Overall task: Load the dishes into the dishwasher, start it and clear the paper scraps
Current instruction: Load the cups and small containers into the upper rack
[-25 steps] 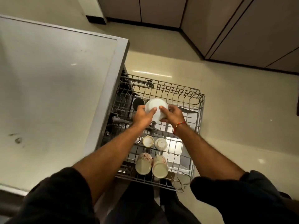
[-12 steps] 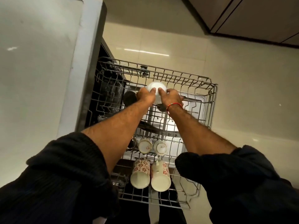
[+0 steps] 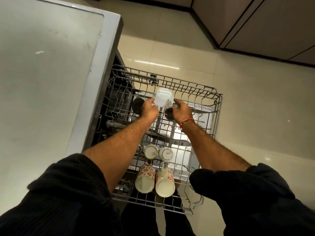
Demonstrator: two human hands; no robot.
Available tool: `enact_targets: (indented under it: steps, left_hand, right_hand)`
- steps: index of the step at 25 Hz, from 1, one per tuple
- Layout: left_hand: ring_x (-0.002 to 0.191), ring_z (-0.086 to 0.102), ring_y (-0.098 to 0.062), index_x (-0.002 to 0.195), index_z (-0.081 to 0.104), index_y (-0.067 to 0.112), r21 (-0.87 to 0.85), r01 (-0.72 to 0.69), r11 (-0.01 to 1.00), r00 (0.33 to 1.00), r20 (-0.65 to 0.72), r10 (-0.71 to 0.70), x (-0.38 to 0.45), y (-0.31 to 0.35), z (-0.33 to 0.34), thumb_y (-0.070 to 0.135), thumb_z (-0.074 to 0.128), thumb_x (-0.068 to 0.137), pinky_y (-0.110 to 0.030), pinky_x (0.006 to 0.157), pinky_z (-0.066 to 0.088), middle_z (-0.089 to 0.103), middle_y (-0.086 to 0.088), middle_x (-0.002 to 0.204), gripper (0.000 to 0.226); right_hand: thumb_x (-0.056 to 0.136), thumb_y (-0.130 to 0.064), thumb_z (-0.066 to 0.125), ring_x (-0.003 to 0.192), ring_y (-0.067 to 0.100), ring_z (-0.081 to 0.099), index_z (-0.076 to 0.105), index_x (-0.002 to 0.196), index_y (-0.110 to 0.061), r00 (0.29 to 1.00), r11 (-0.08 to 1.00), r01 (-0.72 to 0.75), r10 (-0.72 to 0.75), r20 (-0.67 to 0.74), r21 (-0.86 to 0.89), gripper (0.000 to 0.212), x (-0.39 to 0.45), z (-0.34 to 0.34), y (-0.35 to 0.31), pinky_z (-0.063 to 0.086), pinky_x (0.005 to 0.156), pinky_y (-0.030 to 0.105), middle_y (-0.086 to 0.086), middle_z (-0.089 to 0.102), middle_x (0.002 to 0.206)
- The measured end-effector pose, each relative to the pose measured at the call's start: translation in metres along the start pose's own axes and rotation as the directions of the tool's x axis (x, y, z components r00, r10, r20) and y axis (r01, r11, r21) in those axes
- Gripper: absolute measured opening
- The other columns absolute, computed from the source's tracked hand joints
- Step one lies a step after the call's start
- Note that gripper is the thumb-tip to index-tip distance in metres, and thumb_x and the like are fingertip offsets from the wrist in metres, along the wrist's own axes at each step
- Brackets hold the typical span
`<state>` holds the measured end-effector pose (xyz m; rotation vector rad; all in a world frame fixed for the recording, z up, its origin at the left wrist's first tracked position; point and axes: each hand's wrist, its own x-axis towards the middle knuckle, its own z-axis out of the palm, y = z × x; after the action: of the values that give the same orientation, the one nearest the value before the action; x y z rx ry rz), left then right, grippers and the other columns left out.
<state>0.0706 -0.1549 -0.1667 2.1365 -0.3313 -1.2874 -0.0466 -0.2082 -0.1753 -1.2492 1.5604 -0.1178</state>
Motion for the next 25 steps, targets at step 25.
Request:
enact_targets:
  steps: [25]
  left_hand:
    - [0.109, 0.061, -0.011, 0.123, 0.064, 0.016, -0.012, -0.337, 0.941, 0.575, -0.794, 0.196, -0.43, -0.265, -0.177, 0.0, 0.062, 0.091, -0.023, 0.097, 0.05, 0.061, -0.005, 0.124, 0.036]
  right_hand:
    - [0.094, 0.001, 0.051, 0.075, 0.007, 0.067, 0.068, 0.104, -0.019, 0.364, 0.727, 0.67, -0.501, 0.785, 0.153, 0.028, -0.431, 0.122, 0.017, 0.052, 0.066, 0.02, 0.007, 0.075, 0.096]
